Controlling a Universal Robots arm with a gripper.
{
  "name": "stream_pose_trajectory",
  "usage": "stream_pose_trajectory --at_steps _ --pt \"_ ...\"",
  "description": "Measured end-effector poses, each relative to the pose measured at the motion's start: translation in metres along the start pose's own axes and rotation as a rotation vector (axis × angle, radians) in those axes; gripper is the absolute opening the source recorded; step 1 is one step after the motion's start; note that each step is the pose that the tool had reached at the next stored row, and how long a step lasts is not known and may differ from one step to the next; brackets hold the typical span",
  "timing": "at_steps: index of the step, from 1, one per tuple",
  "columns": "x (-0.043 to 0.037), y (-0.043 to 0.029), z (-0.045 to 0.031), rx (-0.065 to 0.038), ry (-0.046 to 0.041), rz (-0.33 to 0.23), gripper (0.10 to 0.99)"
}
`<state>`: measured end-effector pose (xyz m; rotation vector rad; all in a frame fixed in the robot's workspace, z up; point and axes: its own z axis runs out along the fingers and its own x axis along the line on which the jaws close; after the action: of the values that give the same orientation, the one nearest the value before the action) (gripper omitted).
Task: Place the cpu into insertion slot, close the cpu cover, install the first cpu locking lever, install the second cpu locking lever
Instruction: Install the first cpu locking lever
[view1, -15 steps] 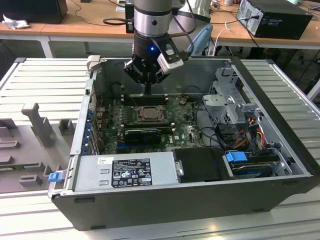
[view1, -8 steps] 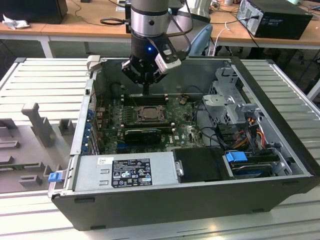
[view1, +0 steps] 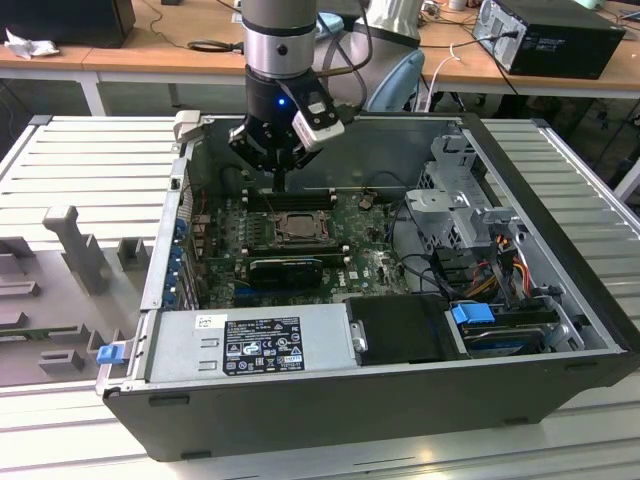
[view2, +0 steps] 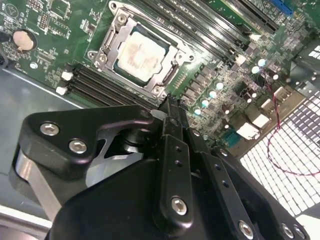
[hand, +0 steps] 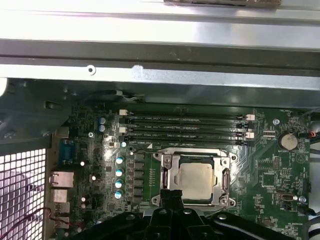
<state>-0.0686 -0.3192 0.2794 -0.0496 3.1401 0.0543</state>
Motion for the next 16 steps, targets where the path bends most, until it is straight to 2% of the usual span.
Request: stream_pose_trajectory --at_steps 5,6,7,12,14,16 --pt "0.0002 -0.0004 0.0113 0.000 -0.0001 -0.002 0.106" --pt "0.0006 -0.0004 0.0130 0.000 -0.0037 -0.002 0.106" --pt "0.0034 -0.0004 0.0135 0.001 -0.0061 -0.002 0.106" --pt "0.0194 0.0001 0.0158 0.001 -0.0069 -0.002 0.106" --pt "0.0286 0.0014 0.0166 0.000 -0.0072 -0.002 0.106" --pt "0.0329 0.0032 0.0175 0.000 -0.0072 -0.002 0.106"
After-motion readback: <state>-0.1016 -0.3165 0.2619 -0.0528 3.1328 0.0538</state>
